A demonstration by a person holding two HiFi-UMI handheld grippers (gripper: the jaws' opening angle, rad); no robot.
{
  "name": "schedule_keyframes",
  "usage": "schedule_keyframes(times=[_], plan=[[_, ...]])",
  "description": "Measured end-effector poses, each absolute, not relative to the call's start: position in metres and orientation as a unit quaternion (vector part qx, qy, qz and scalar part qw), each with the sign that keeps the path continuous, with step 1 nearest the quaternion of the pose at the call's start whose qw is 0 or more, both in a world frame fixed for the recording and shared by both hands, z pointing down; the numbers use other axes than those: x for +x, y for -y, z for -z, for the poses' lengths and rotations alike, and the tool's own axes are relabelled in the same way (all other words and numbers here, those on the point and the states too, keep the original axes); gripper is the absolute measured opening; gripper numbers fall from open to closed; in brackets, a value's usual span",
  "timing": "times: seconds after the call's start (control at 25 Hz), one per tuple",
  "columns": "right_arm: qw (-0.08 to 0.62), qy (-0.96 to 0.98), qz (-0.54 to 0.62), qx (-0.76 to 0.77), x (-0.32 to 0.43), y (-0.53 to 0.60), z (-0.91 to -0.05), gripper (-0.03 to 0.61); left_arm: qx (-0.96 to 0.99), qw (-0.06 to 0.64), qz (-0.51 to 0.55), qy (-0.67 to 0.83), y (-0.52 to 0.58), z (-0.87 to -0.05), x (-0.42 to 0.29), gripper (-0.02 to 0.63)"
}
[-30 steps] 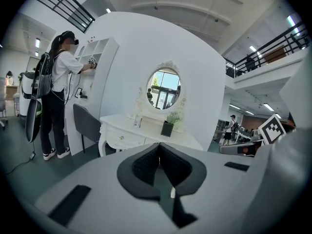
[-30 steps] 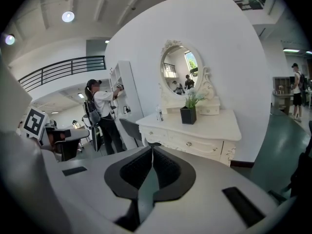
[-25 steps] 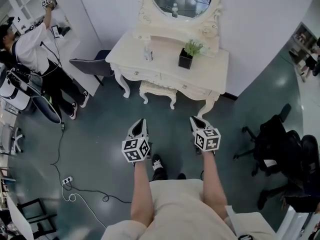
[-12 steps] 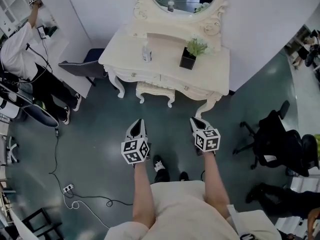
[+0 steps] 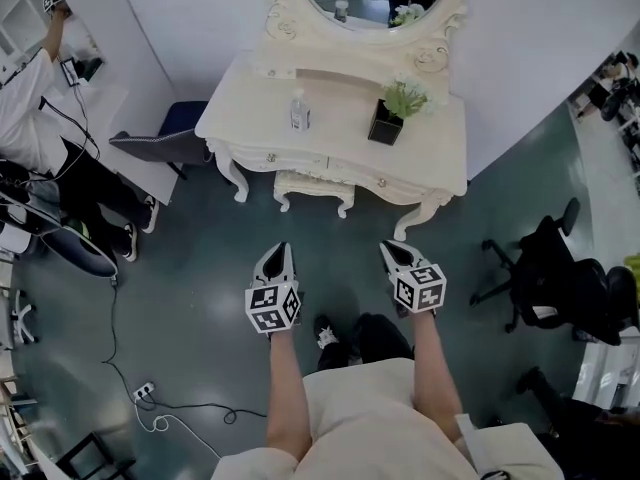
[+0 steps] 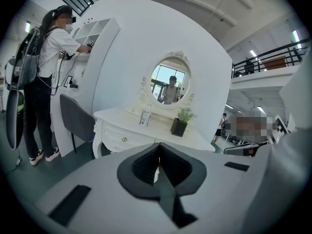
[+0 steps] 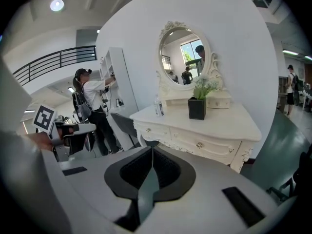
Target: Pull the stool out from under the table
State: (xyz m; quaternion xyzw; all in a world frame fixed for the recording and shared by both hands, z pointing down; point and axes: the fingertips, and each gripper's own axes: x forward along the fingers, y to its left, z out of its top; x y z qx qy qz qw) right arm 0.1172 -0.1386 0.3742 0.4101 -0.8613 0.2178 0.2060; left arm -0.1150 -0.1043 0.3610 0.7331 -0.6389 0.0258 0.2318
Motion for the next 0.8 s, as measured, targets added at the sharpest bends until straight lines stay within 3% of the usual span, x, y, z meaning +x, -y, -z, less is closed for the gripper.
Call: schedule_keyframes(times=[0.2,0.56,0.8], plan=[[0.223,0.865,-0.225,0.388,0.111,0.146,-0.384,0.044,0.736,0.235,-0.035,0.634,0.122,-0.370,-0.123,0.015],[0.144,0.845,-0.233,0.460,0.127,0.223,-0.386,0.044,0.732,0.241,-0.053,0.635,0.179,-0.382,-0.137,0.015],[0.159,0.845,-0.215,0.462,0.129,0.266,-0.407,0.044,0.746,0.242,-0.076,0.615,0.234,-0.400,-0.130,0.015]])
